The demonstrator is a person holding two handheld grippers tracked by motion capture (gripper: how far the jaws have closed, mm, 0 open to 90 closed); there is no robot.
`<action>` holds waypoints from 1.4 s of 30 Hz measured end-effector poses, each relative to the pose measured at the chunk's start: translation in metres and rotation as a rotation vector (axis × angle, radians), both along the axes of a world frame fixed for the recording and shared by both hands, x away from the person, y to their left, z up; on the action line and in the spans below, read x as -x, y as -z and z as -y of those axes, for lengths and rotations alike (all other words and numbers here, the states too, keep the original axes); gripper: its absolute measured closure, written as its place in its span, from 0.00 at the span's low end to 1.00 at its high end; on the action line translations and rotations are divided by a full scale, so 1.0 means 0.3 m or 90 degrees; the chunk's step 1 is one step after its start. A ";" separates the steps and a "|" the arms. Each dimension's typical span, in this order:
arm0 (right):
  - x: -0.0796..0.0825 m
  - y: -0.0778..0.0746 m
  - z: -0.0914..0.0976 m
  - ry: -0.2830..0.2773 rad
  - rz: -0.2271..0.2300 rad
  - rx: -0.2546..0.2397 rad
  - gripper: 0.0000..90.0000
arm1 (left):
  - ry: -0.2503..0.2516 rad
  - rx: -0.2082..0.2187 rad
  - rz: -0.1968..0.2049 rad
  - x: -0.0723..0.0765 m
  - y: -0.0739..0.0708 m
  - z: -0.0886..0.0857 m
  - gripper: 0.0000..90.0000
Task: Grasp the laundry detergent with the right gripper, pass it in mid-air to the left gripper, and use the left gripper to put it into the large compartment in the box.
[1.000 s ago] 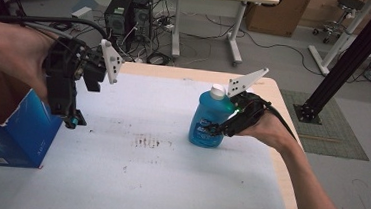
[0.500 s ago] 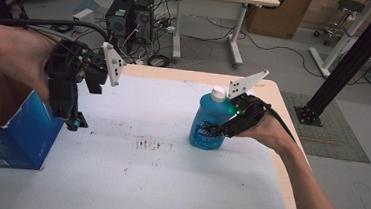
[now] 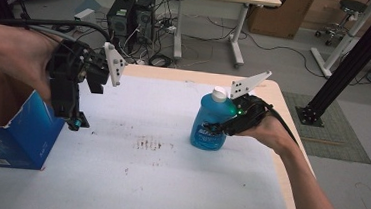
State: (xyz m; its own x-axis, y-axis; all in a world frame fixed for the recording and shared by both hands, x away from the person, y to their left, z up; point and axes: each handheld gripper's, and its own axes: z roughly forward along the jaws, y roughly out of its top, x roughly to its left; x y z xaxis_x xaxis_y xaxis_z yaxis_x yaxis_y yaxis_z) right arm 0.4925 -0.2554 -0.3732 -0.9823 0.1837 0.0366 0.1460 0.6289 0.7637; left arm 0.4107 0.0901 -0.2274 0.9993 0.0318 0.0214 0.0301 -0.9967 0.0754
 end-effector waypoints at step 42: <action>0.193 -0.112 -0.366 -0.111 0.004 0.002 0.50 | -0.052 0.119 -0.007 -0.050 -0.024 0.182 0.16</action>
State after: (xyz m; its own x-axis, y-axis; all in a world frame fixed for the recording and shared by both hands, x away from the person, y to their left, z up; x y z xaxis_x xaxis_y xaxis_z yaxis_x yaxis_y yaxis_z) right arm 0.4346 -0.1457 -0.3395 -0.9995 0.0110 0.0295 0.0296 0.6469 0.7620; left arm 0.4258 0.0355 -0.2201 0.9933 0.1153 -0.0028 0.1121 -0.9597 0.2579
